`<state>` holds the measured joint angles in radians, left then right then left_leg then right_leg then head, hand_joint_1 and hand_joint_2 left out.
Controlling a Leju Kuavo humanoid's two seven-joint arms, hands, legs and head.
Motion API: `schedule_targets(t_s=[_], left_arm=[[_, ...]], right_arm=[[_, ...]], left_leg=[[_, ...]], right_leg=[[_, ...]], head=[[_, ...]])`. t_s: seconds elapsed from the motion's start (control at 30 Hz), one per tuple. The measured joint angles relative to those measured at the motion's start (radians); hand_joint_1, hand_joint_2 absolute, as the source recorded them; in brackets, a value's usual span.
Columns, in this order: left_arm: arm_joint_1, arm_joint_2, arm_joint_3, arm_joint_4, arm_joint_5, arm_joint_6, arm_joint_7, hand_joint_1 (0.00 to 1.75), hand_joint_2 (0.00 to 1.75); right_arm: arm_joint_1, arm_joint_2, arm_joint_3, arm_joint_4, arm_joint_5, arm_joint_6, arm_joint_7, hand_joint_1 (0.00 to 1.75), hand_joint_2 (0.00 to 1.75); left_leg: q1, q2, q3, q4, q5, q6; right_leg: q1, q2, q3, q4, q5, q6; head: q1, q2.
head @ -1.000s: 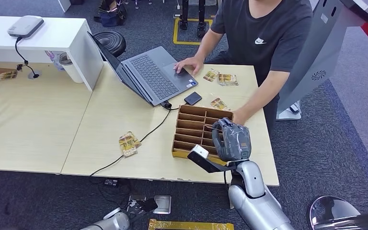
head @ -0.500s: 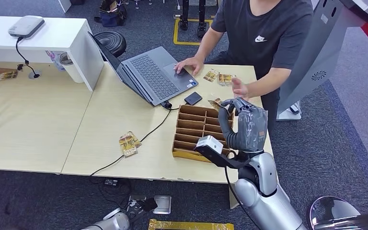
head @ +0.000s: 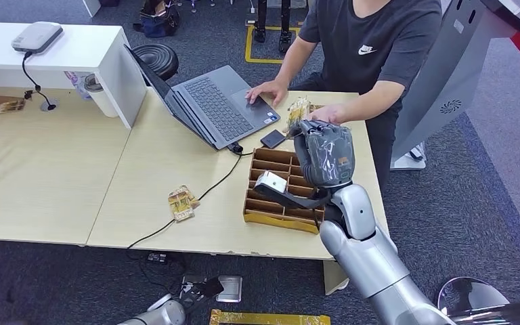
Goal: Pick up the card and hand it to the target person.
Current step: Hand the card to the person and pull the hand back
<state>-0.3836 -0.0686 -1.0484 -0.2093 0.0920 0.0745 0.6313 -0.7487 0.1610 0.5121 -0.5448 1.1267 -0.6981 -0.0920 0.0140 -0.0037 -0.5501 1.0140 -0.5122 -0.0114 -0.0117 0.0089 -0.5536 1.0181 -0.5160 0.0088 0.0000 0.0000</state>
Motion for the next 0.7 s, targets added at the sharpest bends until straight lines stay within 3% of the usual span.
schedule_targets(t_s=[0.7], left_arm=[[0.007,0.004,0.013,0.001,0.018,0.012,-0.005,0.0,0.0]], right_arm=[[-0.009,0.03,0.029,0.08,0.056,0.0,0.023,1.74,1.75]], left_leg=[[0.0,-0.002,-0.001,0.0,0.0,0.0]], right_leg=[[0.0,-0.002,0.0,0.0,-0.001,0.0]], head=[[0.0,0.0]])
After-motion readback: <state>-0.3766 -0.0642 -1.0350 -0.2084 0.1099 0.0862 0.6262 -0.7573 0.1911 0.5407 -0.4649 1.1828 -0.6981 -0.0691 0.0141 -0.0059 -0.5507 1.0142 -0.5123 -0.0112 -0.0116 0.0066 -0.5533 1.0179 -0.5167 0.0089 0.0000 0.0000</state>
